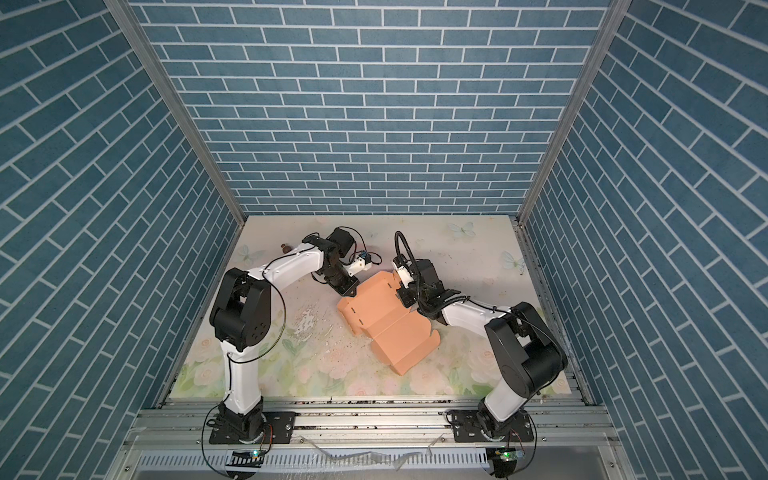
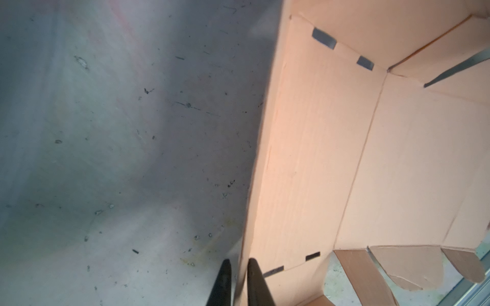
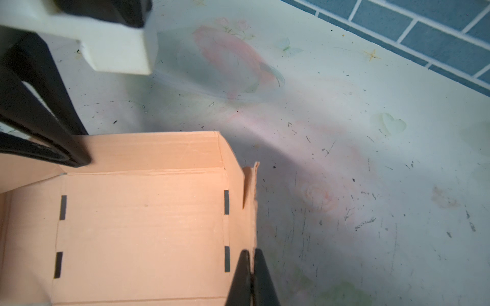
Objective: Fold the paper box
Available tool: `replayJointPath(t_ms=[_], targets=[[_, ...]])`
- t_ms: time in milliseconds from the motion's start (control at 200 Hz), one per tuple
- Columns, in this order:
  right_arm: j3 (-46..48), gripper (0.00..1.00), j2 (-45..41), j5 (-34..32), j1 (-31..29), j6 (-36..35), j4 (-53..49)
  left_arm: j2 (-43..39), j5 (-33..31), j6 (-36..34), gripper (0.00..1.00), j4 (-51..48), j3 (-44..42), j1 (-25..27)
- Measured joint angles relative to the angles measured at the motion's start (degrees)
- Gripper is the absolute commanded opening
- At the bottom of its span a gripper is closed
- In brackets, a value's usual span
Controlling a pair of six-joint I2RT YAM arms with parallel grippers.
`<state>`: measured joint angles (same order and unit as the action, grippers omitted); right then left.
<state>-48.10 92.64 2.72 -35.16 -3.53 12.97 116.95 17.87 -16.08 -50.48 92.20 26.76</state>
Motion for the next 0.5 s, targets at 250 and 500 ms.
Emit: replayJointPath(t_ms=[250, 500], targets=[[0.0, 0.0, 0.0, -0.4, 0.0, 0.3, 0.7, -0.1, -0.4, 0.3, 0.0, 0.8, -0.3, 0.2], [3.0, 0.45, -3.6, -0.6, 0.1, 4.5, 4.0, -3.6, -7.8, 2.3, 0.0, 2.8, -2.4, 1.5]])
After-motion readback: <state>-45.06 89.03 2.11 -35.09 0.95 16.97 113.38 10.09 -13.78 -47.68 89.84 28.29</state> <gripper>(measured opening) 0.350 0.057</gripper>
